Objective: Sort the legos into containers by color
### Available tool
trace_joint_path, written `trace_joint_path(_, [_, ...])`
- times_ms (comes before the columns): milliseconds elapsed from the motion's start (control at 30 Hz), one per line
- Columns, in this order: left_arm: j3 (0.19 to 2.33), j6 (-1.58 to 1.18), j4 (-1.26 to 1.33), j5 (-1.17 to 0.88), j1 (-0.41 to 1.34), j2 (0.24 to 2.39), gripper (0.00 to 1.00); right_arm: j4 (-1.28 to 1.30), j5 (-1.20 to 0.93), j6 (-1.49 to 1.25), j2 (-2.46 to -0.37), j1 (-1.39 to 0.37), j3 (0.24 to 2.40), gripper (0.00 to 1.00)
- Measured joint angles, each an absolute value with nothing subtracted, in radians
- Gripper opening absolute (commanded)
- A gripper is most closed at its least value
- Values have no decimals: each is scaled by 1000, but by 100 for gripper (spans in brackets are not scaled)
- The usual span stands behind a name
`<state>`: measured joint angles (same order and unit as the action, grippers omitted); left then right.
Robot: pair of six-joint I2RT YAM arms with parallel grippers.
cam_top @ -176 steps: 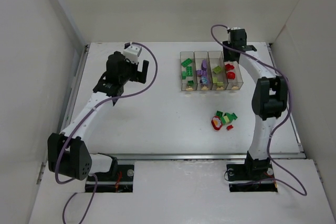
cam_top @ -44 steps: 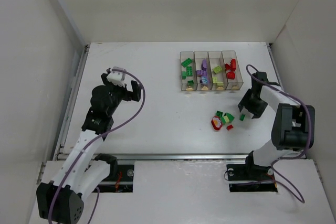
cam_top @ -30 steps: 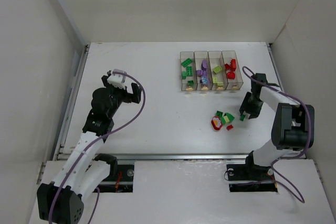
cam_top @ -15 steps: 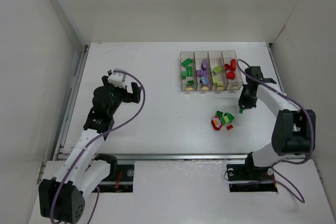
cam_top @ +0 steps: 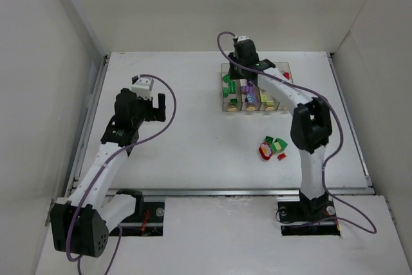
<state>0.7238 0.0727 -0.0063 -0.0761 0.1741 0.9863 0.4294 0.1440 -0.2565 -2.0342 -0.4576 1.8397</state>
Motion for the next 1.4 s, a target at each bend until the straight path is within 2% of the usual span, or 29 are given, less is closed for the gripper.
trace_joint_path(67, [746, 82, -20, -67, 169, 1007, 100, 436, 134, -257, -2137, -455, 1893, 27])
trace_joint_path(100, [753, 86, -23, -64, 168, 1015, 100, 448, 133, -257, -2178, -453, 1913, 44])
trace_joint_path(167, [762, 94, -26, -56, 167, 1029, 100, 469, 131, -258, -2238, -452, 1932, 66])
trace_joint_path(200, [762, 97, -27, -54, 167, 1034, 100, 480, 129, -258, -2251, -451, 1933, 84])
trace_joint_path(300, [762, 114, -28, -60, 167, 1037, 100, 508, 104, -250, -2255, -450, 1947, 100])
trace_joint_path(433, [762, 163, -28, -86, 168, 1031, 100, 526, 83, -246, -2170, -453, 1960, 100])
trace_joint_path(667, [752, 258, -4, -99, 192, 988, 100, 501, 54, -262, -1771, -434, 1758, 100])
trace_joint_path(833, [740, 268, 15, -128, 197, 952, 100, 478, 41, -313, -1642, -412, 1729, 98])
trace_joint_path(933, [740, 273, 11, -156, 200, 934, 100, 479, 23, -365, -1549, -373, 1571, 93])
trace_joint_path(1100, [740, 318, -2, -205, 208, 923, 100, 662, 41, -393, -1400, -194, 1355, 92])
trace_joint_path(1200, [740, 358, -22, -234, 211, 930, 100, 715, 52, -403, -1331, -157, 1205, 100])
trace_joint_path(1400, [739, 467, -74, -269, 261, 981, 100, 742, -20, -488, -1197, -83, 894, 100])
